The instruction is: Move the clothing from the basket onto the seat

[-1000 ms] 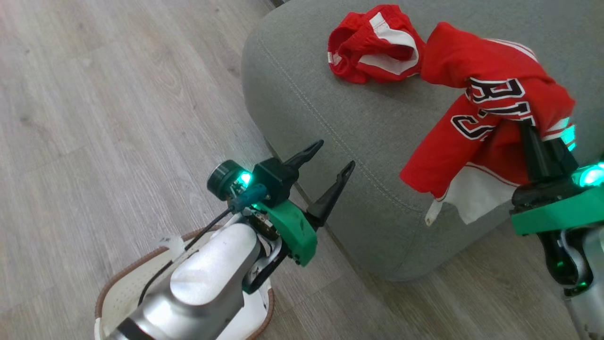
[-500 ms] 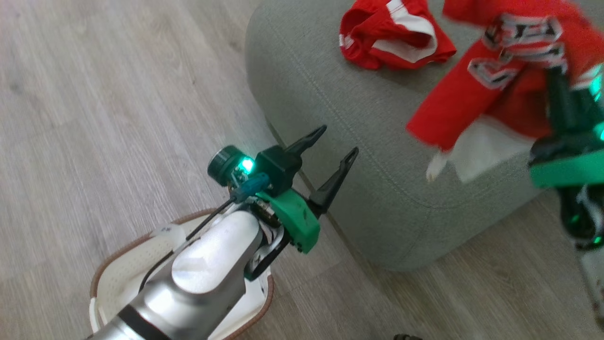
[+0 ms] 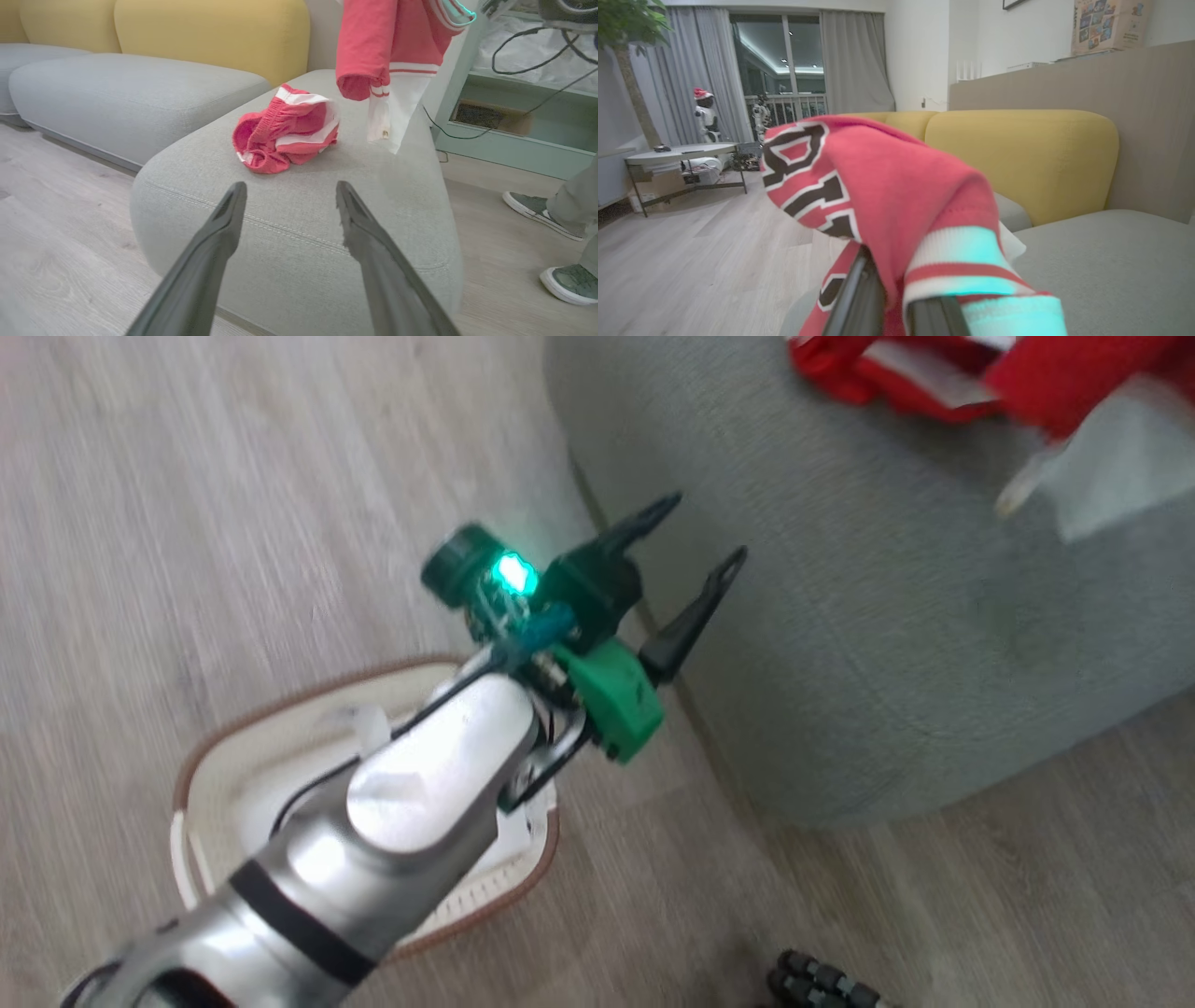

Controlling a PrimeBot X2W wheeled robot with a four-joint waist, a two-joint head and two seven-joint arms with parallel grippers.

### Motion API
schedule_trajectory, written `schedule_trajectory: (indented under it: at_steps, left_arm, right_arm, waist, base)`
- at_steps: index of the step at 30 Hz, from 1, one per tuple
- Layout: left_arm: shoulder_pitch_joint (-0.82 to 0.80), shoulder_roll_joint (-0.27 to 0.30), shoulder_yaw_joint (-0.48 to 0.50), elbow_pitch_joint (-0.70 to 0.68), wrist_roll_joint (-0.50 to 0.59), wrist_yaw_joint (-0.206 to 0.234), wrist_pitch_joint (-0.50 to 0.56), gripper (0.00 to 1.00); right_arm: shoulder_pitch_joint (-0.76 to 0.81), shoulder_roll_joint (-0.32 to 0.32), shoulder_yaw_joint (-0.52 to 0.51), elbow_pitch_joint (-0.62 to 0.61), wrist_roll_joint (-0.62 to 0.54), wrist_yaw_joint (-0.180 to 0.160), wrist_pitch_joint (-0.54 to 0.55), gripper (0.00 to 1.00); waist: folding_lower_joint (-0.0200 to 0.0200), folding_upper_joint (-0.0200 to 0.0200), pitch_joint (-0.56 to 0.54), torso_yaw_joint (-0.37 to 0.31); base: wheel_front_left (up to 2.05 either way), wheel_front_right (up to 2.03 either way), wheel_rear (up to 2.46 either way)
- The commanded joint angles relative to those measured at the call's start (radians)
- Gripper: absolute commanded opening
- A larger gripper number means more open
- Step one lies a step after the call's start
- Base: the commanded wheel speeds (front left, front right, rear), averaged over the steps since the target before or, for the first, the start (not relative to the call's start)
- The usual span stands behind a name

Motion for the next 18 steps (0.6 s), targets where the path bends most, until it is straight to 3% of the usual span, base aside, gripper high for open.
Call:
schedule_trajectory:
  at_steps: [1, 9, 15, 18]
  left_arm:
    - [-0.059, -0.002, 0.024, -0.039, 0.009, 0.007, 0.005, 1.00]
    - [-0.143, -0.020, 0.006, -0.050, 0.044, 0.021, 0.033, 1.00]
    - [-0.181, -0.031, -0.003, -0.044, 0.057, 0.031, 0.035, 1.00]
    - [-0.195, -0.038, -0.007, -0.041, 0.058, 0.035, 0.030, 1.00]
  right_arm:
    - [-0.035, -0.044, -0.002, -0.010, 0.008, 0.000, -0.006, 0.00]
    - [-0.204, -0.142, 0.032, 0.176, 0.060, 0.000, -0.006, 0.00]
    - [-0.291, -0.185, 0.148, 0.304, 0.067, 0.000, -0.006, 0.00]
    - [-0.314, -0.212, 0.262, 0.382, 0.061, 0.000, -0.005, 0.00]
  waist:
    - [-0.0001, 0.0000, 0.067, 0.045]
    - [-0.0001, 0.0000, 0.210, 0.111]
    - [-0.0001, 0.0000, 0.273, 0.152]
    - [-0.0001, 0.0000, 0.291, 0.174]
  base:
    - [0.00, 0.00, 0.00]
    - [0.00, 0.00, 0.00]
    - [0.00, 0.00, 0.00]
    - [0.00, 0.00, 0.00]
